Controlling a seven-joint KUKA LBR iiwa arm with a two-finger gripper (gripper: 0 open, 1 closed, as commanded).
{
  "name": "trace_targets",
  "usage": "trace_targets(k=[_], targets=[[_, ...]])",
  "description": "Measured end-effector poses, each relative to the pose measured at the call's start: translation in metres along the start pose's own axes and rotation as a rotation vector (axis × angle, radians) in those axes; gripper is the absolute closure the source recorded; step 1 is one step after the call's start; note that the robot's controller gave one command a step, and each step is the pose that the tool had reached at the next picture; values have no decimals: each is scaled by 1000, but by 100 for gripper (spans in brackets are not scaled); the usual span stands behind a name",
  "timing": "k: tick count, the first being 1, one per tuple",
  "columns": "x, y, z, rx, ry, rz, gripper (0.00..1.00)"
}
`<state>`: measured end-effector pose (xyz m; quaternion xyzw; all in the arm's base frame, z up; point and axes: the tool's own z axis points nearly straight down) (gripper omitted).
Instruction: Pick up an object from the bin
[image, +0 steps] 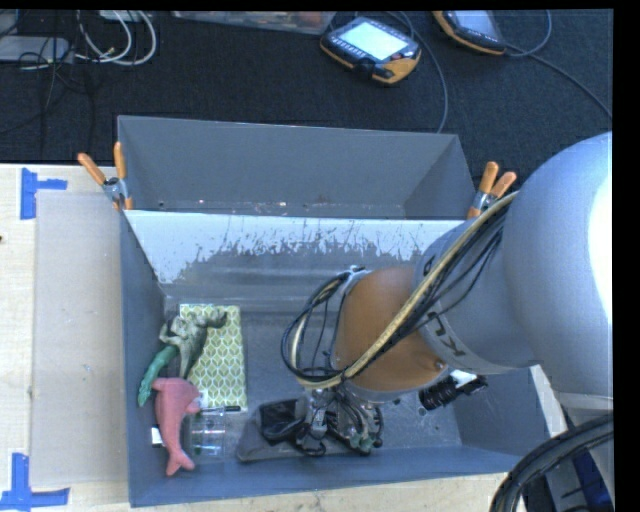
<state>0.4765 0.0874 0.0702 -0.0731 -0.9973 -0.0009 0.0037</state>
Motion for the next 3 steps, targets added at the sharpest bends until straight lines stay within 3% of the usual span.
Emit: trace_targets(k=[3], targets=[[0,0,0,0,0,1,100]])
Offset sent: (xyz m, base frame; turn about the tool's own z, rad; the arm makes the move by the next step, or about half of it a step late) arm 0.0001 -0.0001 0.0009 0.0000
